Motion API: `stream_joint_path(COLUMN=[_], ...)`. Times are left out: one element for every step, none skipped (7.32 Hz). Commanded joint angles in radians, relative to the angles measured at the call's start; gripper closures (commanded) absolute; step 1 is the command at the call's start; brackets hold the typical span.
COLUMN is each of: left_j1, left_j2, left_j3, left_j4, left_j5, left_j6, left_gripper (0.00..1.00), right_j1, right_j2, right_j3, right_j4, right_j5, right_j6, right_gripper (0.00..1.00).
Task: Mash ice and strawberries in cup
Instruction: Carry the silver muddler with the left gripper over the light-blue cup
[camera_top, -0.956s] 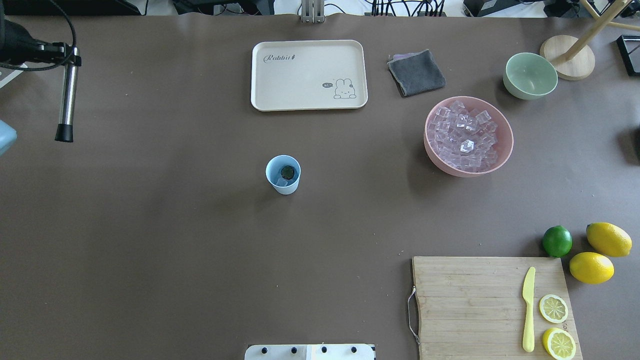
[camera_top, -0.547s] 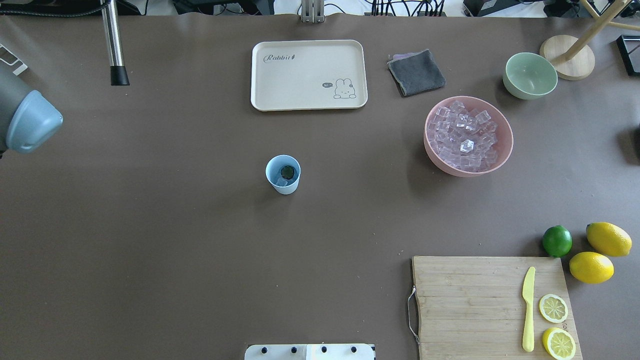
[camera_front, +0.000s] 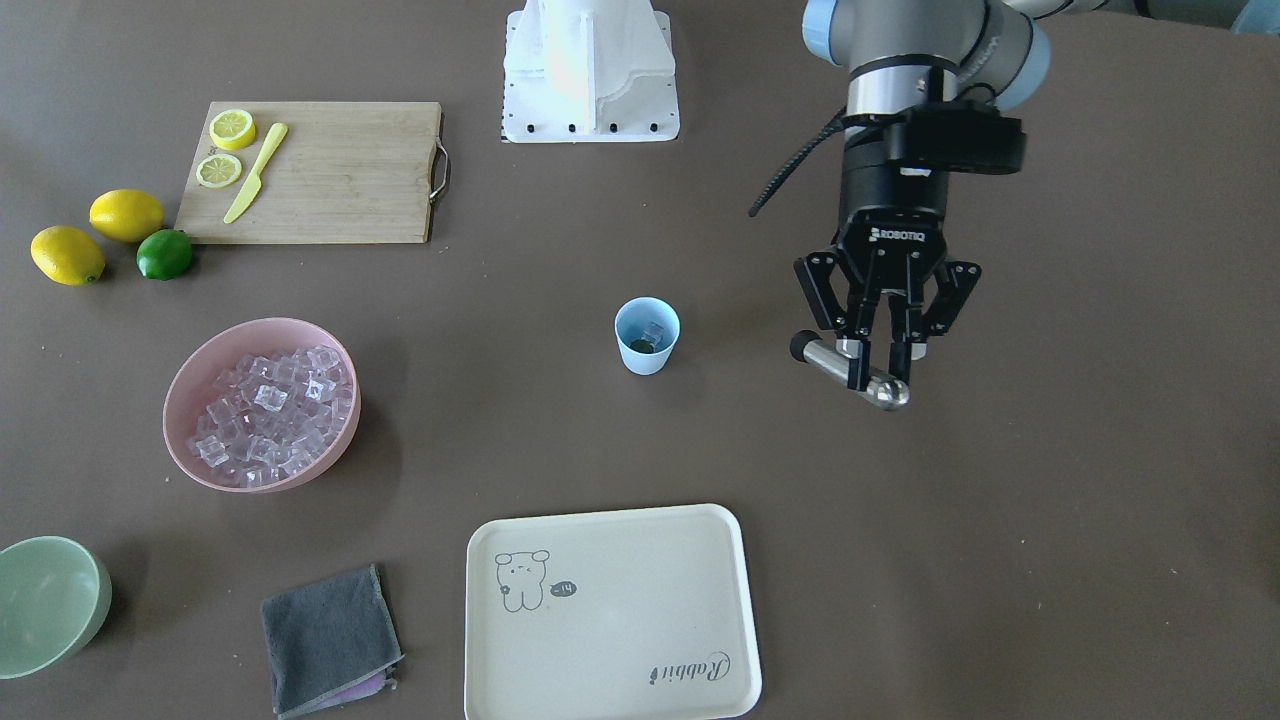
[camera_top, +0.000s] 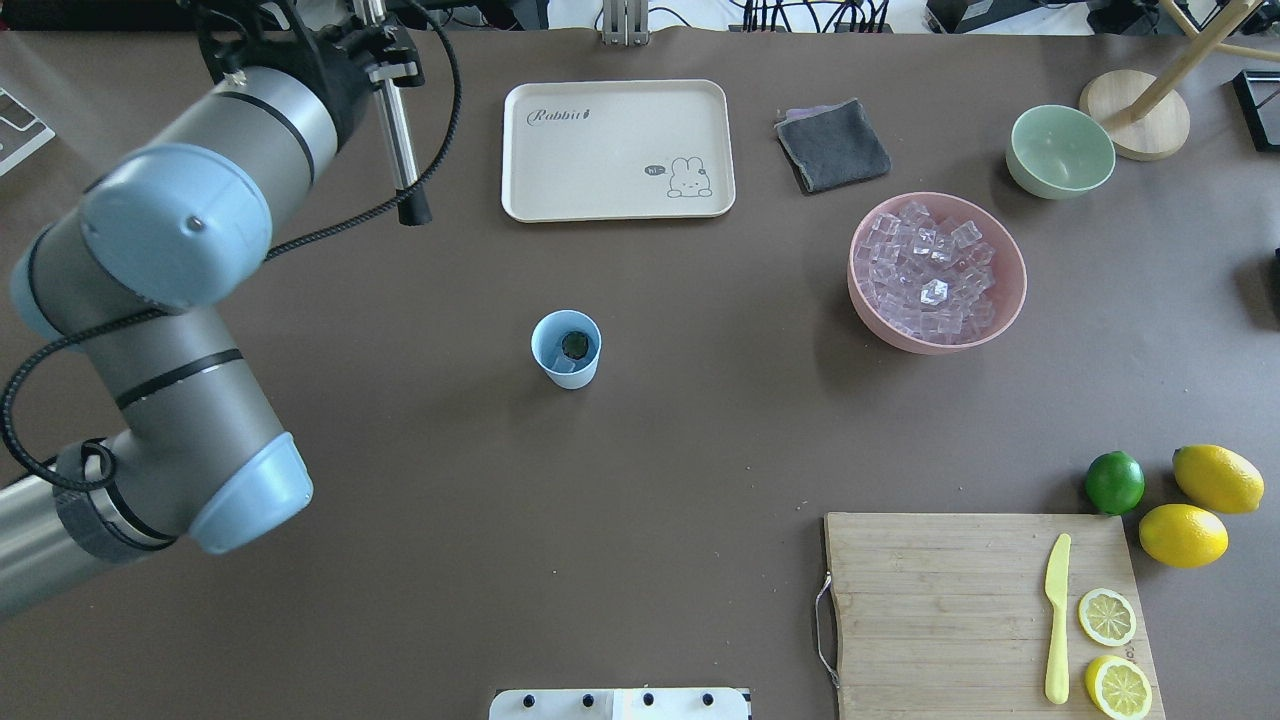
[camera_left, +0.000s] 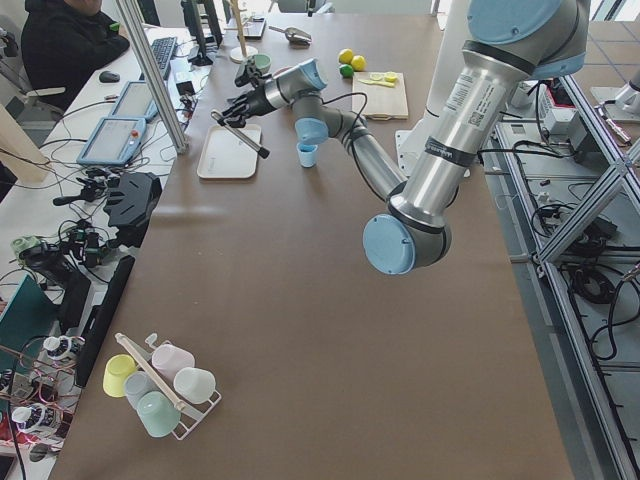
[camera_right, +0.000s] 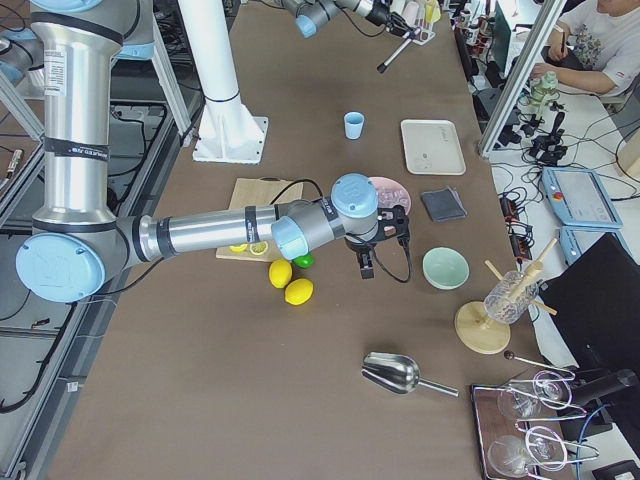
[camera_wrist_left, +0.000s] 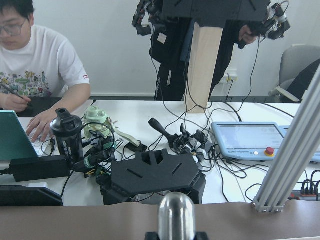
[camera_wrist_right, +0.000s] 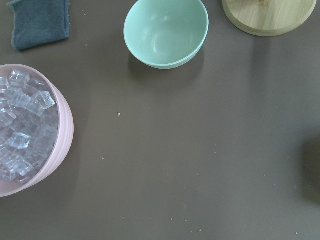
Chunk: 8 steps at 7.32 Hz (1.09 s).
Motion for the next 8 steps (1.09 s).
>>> stream_joint_path(left_j1=[0.175, 0.232, 0.266, 0.267, 0.281, 0.289, 0.295, 0.306], left_j2=[-0.078, -0.101, -0.102, -0.088, -0.089, -0.088, -0.088, -0.088], left_j3=[0.036, 0.083, 0.099, 0.125, 0.14, 0.142, 0.151, 0.165], left_j4=[0.056, 0.058, 0.056, 0.044, 0.04, 0.04, 0.038, 0.037], left_j5=[0.192, 0.253, 0.281, 0.282, 0.282, 0.28, 0.28, 0.282], left_j6=[-0.089, -0.117, -0.139, -0.148, -0.151, -0.153, -0.153, -0.156], left_gripper=[1.0, 1.0, 1.0, 1.0, 1.0, 1.0, 1.0, 1.0], right_j1=[0.0, 0.001, 0.001, 0.001, 0.001, 0.003, 0.003, 0.003], right_j2=[-0.014, -0.016, -0.016, -0.016, -0.016, -0.016, -0.018, -0.018], right_j3=[0.014, 0.022, 0.024, 0.027, 0.027, 0.03, 0.028, 0.028], right_j4=[0.002, 0.002, 0.002, 0.002, 0.002, 0.002, 0.002, 0.002], right_j5=[0.011, 0.011, 0.011, 0.009, 0.009, 0.009, 0.005, 0.005], right_j6=[0.0, 0.0, -0.002, -0.002, -0.002, -0.002, -0.002, -0.002], right_gripper=[0.02, 0.02, 0.02, 0.02, 0.02, 0.02, 0.02, 0.02])
